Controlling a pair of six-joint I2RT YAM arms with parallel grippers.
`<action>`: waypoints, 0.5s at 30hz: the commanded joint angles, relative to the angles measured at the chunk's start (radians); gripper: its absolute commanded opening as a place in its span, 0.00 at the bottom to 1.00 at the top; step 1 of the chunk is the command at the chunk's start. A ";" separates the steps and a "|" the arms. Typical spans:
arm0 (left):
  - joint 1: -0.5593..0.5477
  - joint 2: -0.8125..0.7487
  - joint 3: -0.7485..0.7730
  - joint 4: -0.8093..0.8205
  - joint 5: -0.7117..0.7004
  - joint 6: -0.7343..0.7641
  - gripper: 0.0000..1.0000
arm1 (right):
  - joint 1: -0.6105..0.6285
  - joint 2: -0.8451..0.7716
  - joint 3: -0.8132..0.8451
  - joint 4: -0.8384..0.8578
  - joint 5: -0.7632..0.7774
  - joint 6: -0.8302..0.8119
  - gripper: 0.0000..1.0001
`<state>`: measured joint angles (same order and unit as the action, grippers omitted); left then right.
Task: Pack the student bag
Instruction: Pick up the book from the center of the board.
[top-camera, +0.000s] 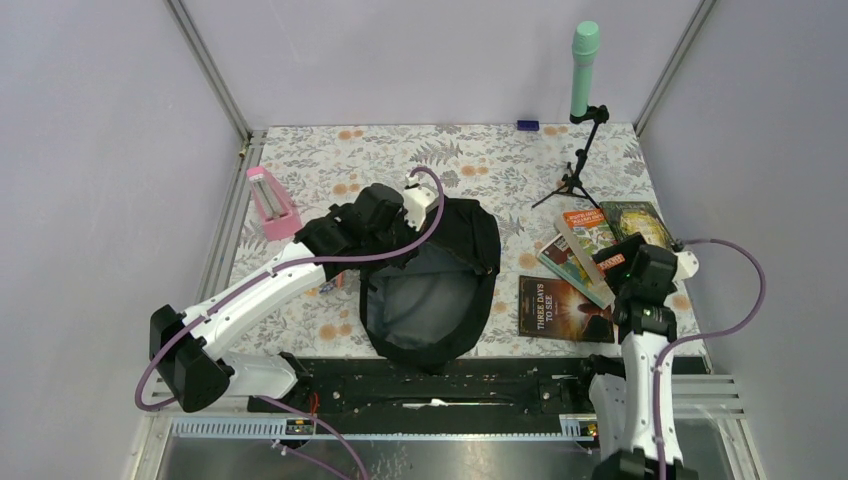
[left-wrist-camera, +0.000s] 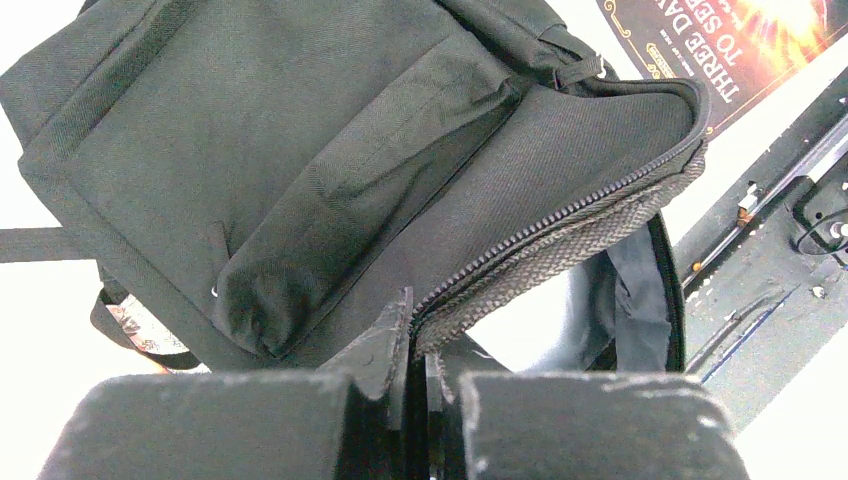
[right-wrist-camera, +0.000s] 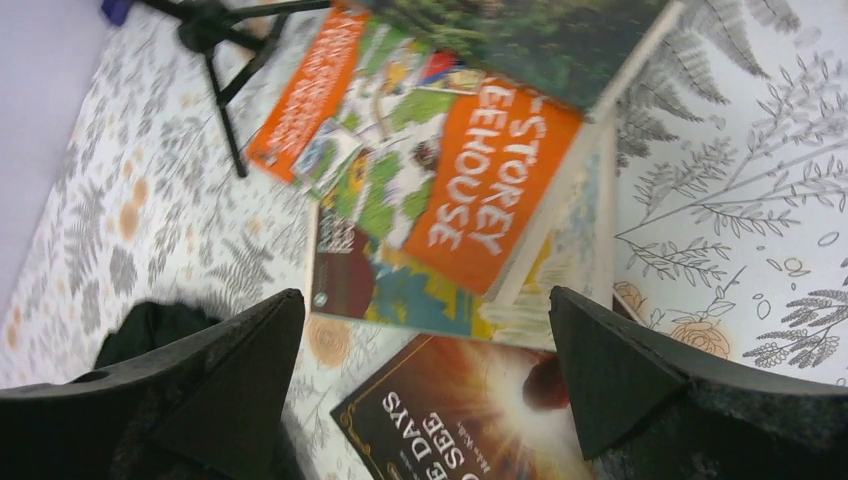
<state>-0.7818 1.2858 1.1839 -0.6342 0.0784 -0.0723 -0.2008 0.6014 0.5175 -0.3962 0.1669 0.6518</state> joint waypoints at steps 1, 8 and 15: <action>0.004 -0.033 0.031 0.049 0.016 0.011 0.00 | -0.189 0.080 -0.069 0.209 -0.185 0.138 1.00; 0.004 -0.044 0.027 0.049 0.005 0.016 0.00 | -0.449 0.150 -0.161 0.439 -0.277 0.179 1.00; 0.004 -0.043 0.030 0.050 0.024 0.016 0.00 | -0.613 0.320 -0.132 0.593 -0.396 0.161 1.00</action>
<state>-0.7818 1.2816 1.1839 -0.6350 0.0788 -0.0612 -0.7597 0.8433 0.3500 0.0513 -0.1383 0.8204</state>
